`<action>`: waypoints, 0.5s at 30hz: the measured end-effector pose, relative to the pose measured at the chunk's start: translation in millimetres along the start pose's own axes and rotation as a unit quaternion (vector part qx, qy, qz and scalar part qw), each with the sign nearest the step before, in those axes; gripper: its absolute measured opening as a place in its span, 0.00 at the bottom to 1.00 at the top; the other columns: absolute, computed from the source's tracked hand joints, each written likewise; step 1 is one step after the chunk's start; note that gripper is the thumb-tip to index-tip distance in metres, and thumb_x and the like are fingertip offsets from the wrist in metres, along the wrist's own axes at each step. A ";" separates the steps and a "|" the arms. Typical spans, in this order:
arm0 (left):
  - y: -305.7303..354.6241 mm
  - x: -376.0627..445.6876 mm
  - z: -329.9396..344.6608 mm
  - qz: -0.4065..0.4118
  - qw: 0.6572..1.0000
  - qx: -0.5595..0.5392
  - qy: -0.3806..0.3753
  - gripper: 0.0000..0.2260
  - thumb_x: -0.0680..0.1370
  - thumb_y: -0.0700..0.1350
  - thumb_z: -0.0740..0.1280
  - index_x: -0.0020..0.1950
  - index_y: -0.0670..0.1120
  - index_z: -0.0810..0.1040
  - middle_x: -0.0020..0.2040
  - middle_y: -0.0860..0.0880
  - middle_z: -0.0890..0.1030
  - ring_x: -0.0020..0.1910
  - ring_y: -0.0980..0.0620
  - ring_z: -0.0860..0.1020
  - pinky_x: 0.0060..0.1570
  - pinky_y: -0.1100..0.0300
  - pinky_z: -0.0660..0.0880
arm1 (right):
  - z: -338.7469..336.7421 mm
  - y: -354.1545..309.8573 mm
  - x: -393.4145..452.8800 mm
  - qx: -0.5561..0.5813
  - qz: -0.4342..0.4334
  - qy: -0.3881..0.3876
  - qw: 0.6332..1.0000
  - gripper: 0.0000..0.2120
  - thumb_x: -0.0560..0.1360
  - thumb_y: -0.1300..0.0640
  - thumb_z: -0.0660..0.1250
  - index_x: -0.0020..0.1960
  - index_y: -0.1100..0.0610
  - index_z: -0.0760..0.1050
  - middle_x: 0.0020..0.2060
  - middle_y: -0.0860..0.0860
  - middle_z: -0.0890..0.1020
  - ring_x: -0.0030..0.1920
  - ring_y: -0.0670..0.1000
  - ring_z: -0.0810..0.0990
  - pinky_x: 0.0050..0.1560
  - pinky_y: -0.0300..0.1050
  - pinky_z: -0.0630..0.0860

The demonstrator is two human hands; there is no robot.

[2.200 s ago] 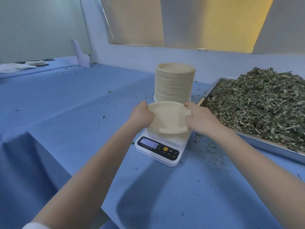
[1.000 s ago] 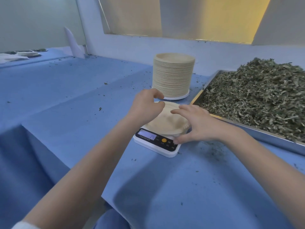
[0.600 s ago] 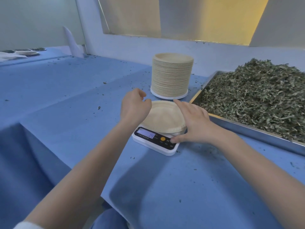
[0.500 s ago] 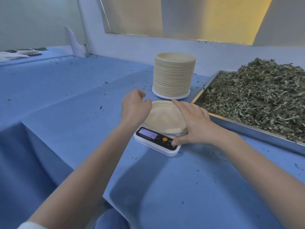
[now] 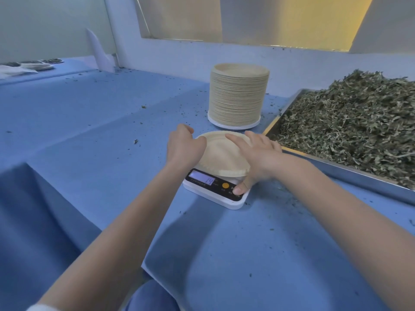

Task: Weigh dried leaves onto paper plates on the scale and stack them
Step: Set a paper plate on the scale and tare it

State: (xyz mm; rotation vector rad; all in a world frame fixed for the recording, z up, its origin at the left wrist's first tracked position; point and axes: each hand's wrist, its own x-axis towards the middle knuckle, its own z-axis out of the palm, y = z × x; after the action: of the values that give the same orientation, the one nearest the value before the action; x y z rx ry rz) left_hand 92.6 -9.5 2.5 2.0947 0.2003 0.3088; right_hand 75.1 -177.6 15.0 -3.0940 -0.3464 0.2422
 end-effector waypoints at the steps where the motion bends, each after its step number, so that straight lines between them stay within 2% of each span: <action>1: -0.4 -0.5 -0.5 -0.001 1.000 -0.003 0.001 0.17 0.75 0.44 0.62 0.64 0.44 0.69 0.62 0.46 0.72 0.52 0.50 0.72 0.45 0.57 0.68 | -1.5 -0.5 0.6 -0.004 0.003 -0.004 1.000 0.65 0.55 0.36 0.78 0.74 0.37 0.34 0.76 0.52 0.39 0.75 0.55 0.39 0.72 0.56 0.41; 7: -8.0 0.6 -7.3 -0.010 1.000 0.000 -0.007 0.20 0.75 0.45 0.62 0.67 0.44 0.66 0.65 0.46 0.68 0.54 0.49 0.70 0.50 0.55 0.69 | 1.3 9.7 -6.7 0.047 -0.022 -0.011 0.999 0.62 0.58 0.36 0.77 0.74 0.37 0.34 0.76 0.51 0.38 0.75 0.54 0.36 0.72 0.55 0.39; 12: -14.3 2.1 -1.7 -0.010 0.999 -0.014 -0.030 0.20 0.76 0.46 0.62 0.67 0.44 0.65 0.65 0.46 0.69 0.52 0.50 0.70 0.47 0.58 0.65 | 1.0 18.4 -4.6 0.068 -0.040 -0.032 0.996 0.59 0.61 0.39 0.76 0.74 0.38 0.35 0.76 0.51 0.37 0.75 0.54 0.35 0.73 0.56 0.39; 15: -14.2 3.7 5.7 -0.001 0.999 -0.009 -0.052 0.20 0.76 0.43 0.60 0.69 0.44 0.64 0.65 0.46 0.70 0.55 0.49 0.71 0.47 0.58 0.66 | -0.1 21.6 -1.8 0.078 -0.058 -0.035 0.995 0.59 0.62 0.40 0.77 0.75 0.39 0.35 0.76 0.51 0.40 0.75 0.54 0.36 0.74 0.58 0.42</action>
State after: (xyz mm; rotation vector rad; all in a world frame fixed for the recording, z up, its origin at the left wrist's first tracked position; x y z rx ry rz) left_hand 97.6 -5.9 -12.0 2.0868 0.1369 0.1992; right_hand 78.1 -199.1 14.6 -2.9059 -0.4832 0.3583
